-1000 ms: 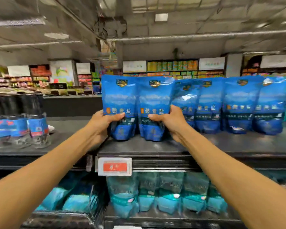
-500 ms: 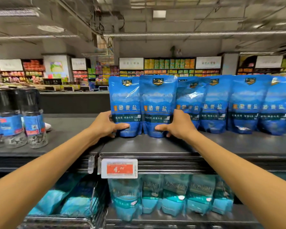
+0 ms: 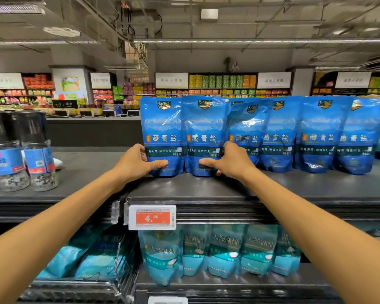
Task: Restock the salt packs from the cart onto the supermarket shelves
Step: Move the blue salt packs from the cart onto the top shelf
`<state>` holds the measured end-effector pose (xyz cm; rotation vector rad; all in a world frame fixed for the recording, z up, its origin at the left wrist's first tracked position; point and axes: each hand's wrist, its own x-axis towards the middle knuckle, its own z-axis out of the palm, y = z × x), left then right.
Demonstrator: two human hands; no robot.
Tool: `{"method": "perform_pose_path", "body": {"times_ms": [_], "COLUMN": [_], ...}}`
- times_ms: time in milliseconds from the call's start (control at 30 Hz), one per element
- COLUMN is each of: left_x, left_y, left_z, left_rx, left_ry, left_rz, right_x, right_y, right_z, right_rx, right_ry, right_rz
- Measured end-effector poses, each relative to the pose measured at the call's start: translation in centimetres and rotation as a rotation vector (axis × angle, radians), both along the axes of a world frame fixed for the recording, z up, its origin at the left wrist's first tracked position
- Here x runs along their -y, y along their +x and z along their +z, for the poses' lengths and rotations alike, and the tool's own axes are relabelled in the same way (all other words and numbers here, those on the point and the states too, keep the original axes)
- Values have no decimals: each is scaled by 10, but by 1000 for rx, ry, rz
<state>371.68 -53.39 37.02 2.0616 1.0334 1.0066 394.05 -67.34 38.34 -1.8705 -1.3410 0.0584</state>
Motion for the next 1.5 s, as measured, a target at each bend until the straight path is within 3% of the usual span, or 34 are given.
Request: {"method": "perform_pose_path", "body": {"times_ms": [267,400,633,933,1200,1500], "left_x": [8,25,92,197,296,457], "left_y": [-2,-5,20,113,231,324], "left_z": [-2,2,7,-20,-112,-261], "left_rx": [26,237,626,728,610,107], "left_ry": [76,263,200,36,-221,-480], "left_rz": [116,227,-130,-631,-937,-1052], "right_x": [16,30,71,175,320,519], "right_y": [6,11,4,23,64,96], "right_z": [-6,-6,-13,-44,-129,-263], "right_rx": [-24,-87,-141,-228,-235,-432], "right_ry": [-42,-20,297,688,691,701], "right_rz": [-37,-24,-34,32,-364,-935]}}
